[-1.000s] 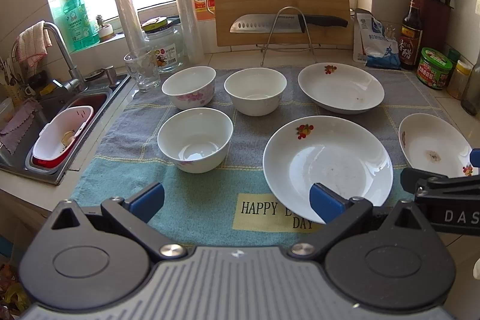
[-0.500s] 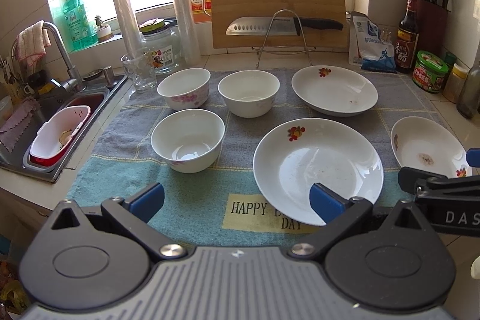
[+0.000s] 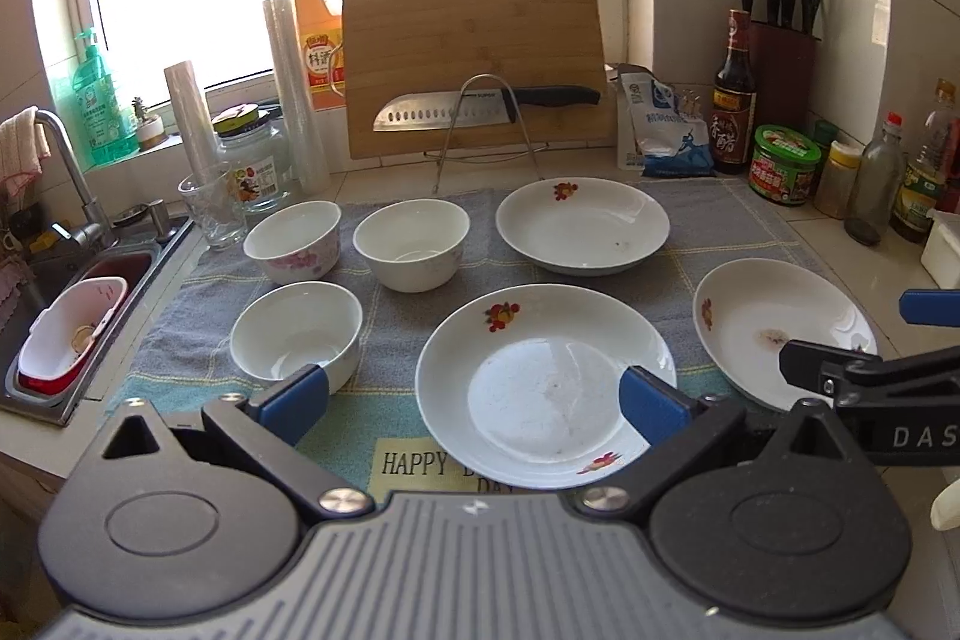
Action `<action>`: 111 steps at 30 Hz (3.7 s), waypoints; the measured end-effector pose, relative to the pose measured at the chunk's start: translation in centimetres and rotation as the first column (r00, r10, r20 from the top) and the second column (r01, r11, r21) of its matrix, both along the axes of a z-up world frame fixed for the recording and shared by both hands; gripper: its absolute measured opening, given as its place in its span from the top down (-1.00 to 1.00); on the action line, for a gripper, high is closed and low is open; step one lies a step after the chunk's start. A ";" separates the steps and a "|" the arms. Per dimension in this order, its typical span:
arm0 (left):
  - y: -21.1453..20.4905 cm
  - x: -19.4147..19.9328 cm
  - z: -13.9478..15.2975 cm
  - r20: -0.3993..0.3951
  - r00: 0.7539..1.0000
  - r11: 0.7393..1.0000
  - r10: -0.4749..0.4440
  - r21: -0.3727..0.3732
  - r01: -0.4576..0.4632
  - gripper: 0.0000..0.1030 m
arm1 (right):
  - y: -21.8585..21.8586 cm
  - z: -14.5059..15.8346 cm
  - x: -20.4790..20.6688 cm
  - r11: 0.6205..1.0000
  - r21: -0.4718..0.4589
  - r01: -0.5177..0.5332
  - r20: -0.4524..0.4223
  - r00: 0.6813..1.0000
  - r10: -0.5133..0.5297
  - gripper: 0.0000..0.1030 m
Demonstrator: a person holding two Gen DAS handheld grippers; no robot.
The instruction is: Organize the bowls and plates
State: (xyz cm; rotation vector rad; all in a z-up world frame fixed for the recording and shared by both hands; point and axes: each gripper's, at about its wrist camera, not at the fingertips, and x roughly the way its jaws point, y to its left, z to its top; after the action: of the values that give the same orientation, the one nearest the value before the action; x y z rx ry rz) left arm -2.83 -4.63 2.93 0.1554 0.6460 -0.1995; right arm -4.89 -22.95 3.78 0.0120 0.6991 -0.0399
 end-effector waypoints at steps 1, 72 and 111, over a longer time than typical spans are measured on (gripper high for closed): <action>-0.2 0.1 0.1 -0.012 1.000 1.000 -0.015 -0.010 0.014 -0.99 | -0.4 0.0 -0.3 1.000 0.001 0.010 0.007 1.000 -0.010 -1.00; -25.7 21.9 -10.2 -0.591 0.316 0.450 -0.743 -0.090 0.888 -0.29 | -8.9 -12.9 2.3 0.998 -0.036 -0.046 -0.028 0.999 0.045 -1.00; -28.9 26.1 -8.8 -0.494 0.373 0.462 -0.785 -0.068 0.884 -0.21 | -12.9 -11.7 7.6 0.997 -0.061 -0.044 -0.032 0.999 0.042 -1.00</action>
State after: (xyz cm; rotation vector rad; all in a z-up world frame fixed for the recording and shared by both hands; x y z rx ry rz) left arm 23.31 -33.50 -5.84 0.6808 1.0345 -1.2378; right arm 2.71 -35.87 -7.90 -0.0624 0.7287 -0.0206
